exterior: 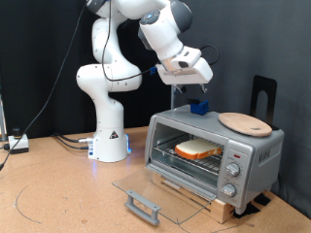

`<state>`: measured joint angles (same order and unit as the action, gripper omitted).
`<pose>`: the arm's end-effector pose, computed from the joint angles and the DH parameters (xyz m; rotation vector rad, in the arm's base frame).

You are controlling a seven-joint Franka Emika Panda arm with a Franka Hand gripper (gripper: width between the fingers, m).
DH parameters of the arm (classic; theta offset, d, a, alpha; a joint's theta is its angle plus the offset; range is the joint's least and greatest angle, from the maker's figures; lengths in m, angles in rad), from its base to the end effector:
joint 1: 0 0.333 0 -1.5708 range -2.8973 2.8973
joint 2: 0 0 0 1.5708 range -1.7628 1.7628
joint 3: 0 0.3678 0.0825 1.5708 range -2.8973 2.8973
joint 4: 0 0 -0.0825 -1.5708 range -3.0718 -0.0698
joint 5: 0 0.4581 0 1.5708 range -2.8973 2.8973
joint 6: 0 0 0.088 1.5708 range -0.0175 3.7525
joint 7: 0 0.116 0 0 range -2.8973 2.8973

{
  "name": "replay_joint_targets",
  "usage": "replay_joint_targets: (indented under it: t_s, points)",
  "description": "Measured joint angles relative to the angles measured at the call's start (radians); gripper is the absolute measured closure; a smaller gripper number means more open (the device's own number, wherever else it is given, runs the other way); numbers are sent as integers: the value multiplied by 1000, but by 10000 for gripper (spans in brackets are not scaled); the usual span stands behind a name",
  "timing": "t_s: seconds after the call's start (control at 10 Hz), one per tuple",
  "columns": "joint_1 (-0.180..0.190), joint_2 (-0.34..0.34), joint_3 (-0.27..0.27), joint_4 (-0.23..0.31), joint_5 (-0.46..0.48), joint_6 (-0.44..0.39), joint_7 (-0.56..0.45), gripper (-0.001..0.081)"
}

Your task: Make a piece of toast with the oven

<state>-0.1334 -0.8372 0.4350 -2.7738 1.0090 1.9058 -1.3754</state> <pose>0.3215 0.1586 0.4262 -2.1609 -1.4200 -0.4567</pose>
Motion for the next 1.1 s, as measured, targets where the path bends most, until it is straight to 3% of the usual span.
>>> replay_joint_targets:
  t_s: [0.2, 1.1]
  points:
    - [-13, 0, -20, -3, -3, 3, -10, -3]
    - [-213, 37, -281, 12, -225, -64, -125, -3]
